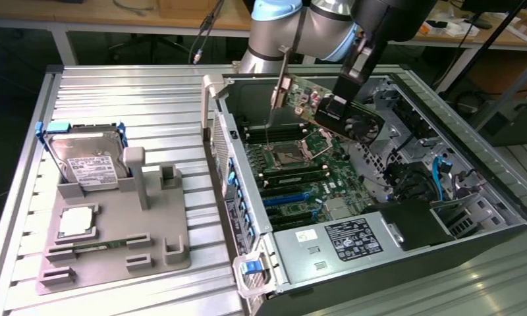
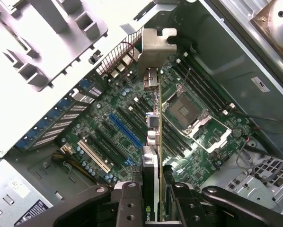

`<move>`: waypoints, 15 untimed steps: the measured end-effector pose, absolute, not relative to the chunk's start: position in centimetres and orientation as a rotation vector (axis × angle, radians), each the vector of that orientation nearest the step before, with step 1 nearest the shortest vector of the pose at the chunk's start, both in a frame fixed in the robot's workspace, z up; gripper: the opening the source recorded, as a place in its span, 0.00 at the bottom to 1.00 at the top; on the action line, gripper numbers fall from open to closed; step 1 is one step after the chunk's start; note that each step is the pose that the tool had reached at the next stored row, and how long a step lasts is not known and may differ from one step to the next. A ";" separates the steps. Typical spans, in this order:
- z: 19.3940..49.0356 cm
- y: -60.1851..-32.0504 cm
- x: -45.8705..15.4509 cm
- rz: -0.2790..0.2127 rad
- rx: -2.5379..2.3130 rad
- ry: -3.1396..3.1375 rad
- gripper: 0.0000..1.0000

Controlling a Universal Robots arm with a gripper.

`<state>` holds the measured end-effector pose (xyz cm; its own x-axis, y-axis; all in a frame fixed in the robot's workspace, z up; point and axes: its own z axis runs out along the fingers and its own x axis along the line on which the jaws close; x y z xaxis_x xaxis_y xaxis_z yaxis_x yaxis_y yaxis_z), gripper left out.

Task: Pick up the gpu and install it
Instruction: 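Insert the gpu into the slot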

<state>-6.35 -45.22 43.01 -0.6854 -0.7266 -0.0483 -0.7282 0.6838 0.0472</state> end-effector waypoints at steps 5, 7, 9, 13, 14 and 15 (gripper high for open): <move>43.0 -45.2 -6.3 0.098 -1.292 2.835 0.27; 43.0 -45.2 -6.3 0.098 -1.307 2.829 0.27; 43.0 -45.2 -6.3 0.099 -1.322 2.822 0.27; 43.0 -45.2 -6.3 0.099 -1.351 2.809 0.27; 43.0 -45.2 -6.3 0.099 -1.357 2.806 0.27; 43.0 -45.2 -6.3 0.099 -1.368 2.801 0.27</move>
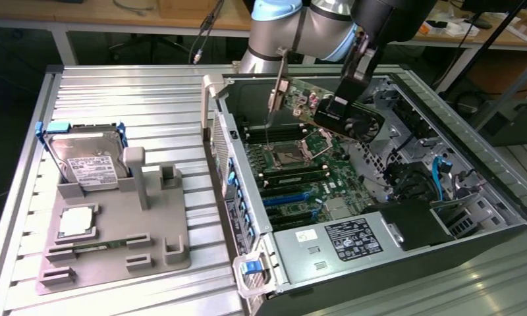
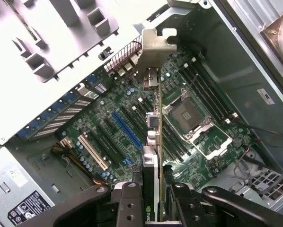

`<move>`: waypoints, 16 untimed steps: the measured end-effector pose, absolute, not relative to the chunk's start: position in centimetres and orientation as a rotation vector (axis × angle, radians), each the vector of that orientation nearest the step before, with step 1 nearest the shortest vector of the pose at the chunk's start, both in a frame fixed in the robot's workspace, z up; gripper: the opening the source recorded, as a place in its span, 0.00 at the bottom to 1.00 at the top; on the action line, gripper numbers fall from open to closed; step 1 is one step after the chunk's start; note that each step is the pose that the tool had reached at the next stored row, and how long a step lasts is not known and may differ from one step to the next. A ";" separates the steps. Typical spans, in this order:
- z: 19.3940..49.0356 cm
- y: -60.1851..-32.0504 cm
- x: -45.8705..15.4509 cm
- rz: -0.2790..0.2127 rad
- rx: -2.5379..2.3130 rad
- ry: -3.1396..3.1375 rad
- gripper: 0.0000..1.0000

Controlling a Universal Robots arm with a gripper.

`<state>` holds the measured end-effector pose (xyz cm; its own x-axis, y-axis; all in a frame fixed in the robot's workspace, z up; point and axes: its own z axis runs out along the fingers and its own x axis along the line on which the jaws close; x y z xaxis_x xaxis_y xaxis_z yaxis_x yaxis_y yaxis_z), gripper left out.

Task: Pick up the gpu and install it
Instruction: 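Insert the gpu into the slot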

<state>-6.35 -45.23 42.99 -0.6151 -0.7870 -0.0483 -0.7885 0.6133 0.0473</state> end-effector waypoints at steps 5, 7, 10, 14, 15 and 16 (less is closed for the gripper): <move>43.0 -45.2 -6.3 0.100 -1.418 2.777 0.27; 43.0 -45.2 -6.3 0.100 -1.436 2.769 0.27; 43.0 -45.2 -6.1 0.100 -1.458 2.758 0.27; 43.0 -45.2 -5.7 0.101 -1.486 2.743 0.27; 43.0 -45.2 -5.5 0.101 -1.498 2.737 0.27; 43.0 -45.2 -5.1 0.101 -1.511 2.731 0.27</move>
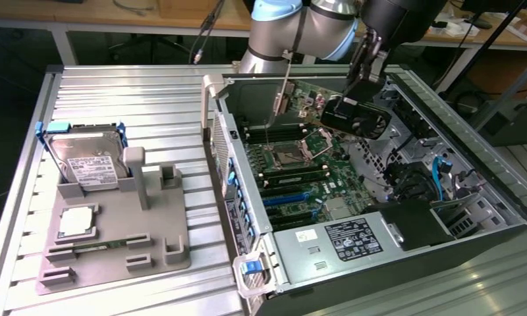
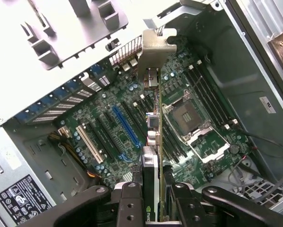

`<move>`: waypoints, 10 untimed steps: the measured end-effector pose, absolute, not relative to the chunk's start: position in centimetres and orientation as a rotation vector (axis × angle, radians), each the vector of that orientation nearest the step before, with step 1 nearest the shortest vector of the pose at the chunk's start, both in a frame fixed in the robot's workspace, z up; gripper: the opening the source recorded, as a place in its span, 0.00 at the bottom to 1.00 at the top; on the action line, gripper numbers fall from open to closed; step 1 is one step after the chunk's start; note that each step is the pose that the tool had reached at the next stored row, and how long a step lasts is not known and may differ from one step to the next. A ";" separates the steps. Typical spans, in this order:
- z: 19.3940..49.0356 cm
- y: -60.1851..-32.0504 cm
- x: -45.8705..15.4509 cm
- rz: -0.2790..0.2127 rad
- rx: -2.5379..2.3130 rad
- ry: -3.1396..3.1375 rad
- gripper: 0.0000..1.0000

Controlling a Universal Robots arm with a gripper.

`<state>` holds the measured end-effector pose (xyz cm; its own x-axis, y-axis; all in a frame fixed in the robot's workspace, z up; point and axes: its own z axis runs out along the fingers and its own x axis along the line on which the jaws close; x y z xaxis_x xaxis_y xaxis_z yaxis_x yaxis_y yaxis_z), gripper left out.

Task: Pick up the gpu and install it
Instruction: 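Insert the gpu into the slot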

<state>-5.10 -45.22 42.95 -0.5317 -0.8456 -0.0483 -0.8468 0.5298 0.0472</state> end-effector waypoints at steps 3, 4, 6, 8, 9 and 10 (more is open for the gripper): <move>42.9 -45.2 -4.5 0.101 -1.531 2.720 0.27; 42.9 -45.2 -4.3 0.101 -1.540 2.715 0.27; 42.9 -45.2 -4.1 0.102 -1.564 2.702 0.27; 42.9 -45.2 -4.0 0.102 -1.590 2.687 0.27; 42.9 -45.2 -4.0 0.102 -1.600 2.681 0.27; 42.9 -45.2 -4.0 0.102 -1.608 2.677 0.27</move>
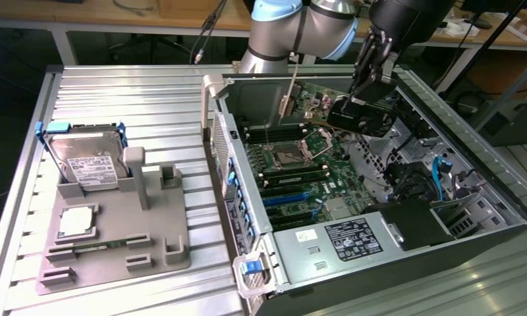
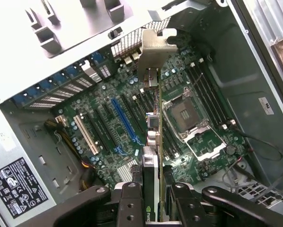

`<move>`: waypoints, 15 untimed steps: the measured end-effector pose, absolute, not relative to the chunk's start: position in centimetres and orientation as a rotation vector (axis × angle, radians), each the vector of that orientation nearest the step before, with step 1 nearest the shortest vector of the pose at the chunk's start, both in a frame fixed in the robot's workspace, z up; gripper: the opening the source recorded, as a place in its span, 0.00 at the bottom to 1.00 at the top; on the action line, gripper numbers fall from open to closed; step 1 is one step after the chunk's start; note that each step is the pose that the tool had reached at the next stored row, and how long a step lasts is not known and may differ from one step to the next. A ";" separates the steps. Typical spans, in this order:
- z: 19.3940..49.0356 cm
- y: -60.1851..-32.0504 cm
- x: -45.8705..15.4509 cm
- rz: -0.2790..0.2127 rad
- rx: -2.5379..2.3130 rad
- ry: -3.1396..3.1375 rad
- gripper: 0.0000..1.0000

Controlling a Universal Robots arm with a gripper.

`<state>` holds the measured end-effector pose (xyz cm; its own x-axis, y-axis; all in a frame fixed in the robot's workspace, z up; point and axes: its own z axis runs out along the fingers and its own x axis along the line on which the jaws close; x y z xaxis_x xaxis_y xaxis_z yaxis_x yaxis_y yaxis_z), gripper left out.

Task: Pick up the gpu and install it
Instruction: 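Insert the gpu into the slot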

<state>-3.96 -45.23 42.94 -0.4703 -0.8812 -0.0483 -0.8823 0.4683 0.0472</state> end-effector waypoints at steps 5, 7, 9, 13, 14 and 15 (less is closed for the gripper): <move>42.9 -45.2 -4.0 0.103 -1.648 2.654 0.27; 42.9 -45.2 -3.9 0.103 -1.668 2.642 0.27; 42.9 -45.2 -3.9 0.103 -1.683 2.633 0.27; 42.9 -45.2 -3.9 0.103 -1.716 2.612 0.27; 42.9 -45.2 -3.9 0.103 -1.724 2.607 0.27; 42.9 -45.2 -3.9 0.103 -1.732 2.602 0.27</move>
<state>-3.95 -45.23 42.94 -0.3869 -0.9209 -0.0483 -0.9218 0.3848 0.0472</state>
